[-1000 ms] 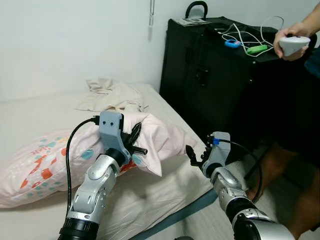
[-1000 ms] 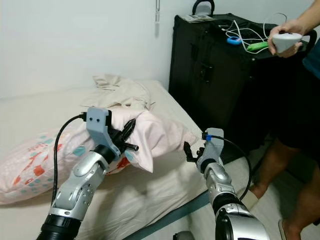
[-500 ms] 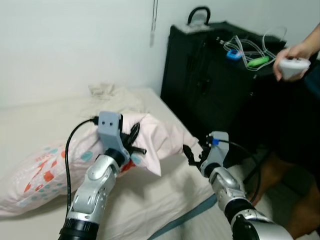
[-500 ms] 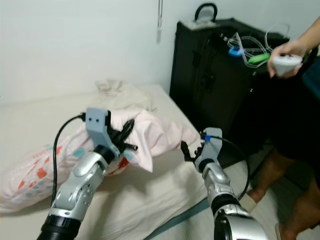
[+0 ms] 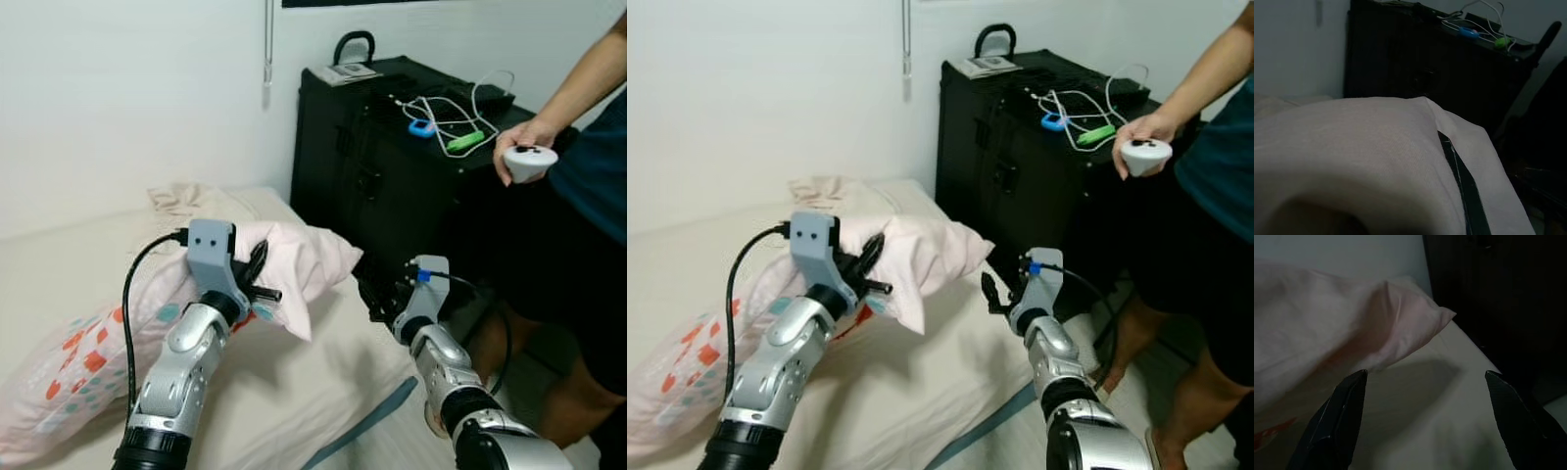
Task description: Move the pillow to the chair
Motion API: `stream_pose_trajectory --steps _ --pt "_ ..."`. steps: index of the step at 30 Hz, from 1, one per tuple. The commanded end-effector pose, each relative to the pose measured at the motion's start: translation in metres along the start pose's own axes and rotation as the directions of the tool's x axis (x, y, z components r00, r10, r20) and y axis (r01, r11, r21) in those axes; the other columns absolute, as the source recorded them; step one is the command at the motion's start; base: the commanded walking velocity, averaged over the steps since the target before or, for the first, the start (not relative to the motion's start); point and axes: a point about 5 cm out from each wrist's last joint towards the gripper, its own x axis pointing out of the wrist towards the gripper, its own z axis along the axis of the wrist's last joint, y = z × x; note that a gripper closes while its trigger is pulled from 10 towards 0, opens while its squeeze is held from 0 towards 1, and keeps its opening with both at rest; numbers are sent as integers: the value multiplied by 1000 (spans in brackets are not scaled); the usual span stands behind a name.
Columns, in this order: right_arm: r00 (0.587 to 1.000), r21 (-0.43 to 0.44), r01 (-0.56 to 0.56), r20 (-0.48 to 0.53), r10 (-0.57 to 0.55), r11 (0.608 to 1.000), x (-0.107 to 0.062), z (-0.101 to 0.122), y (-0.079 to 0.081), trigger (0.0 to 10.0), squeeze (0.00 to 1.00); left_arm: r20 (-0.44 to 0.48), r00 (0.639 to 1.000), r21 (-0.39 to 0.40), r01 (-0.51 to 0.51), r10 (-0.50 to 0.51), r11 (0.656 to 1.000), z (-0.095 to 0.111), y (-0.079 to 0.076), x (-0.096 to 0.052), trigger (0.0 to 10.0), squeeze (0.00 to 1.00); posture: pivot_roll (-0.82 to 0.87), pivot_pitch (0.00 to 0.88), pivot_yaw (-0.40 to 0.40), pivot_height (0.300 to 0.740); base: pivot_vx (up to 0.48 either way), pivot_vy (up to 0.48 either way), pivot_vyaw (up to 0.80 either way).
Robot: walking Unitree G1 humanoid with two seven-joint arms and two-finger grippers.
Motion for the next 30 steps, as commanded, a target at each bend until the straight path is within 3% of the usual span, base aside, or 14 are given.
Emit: stream_pose_trajectory --steps 1,16,24,30 --pt "1000 1 4 -12 -4 1000 -2 -5 -1 10000 0 26 999 7 19 -19 1000 4 -5 2 10000 0 85 25 -86 740 0 0 0" --pt "999 9 28 -30 -27 1000 -3 -7 -3 10000 0 25 1000 5 -4 4 1000 3 -2 3 10000 0 82 19 -89 740 0 0 0" --pt "999 4 -47 -8 47 999 -4 -9 4 10000 0 14 1000 23 -6 6 1000 -1 -1 3 10000 0 85 14 -91 740 0 0 0" --pt "997 -5 -78 -21 78 997 -6 -14 7 10000 0 -8 1000 31 -10 11 999 -10 2 0 10000 0 84 7 -92 740 0 0 718"
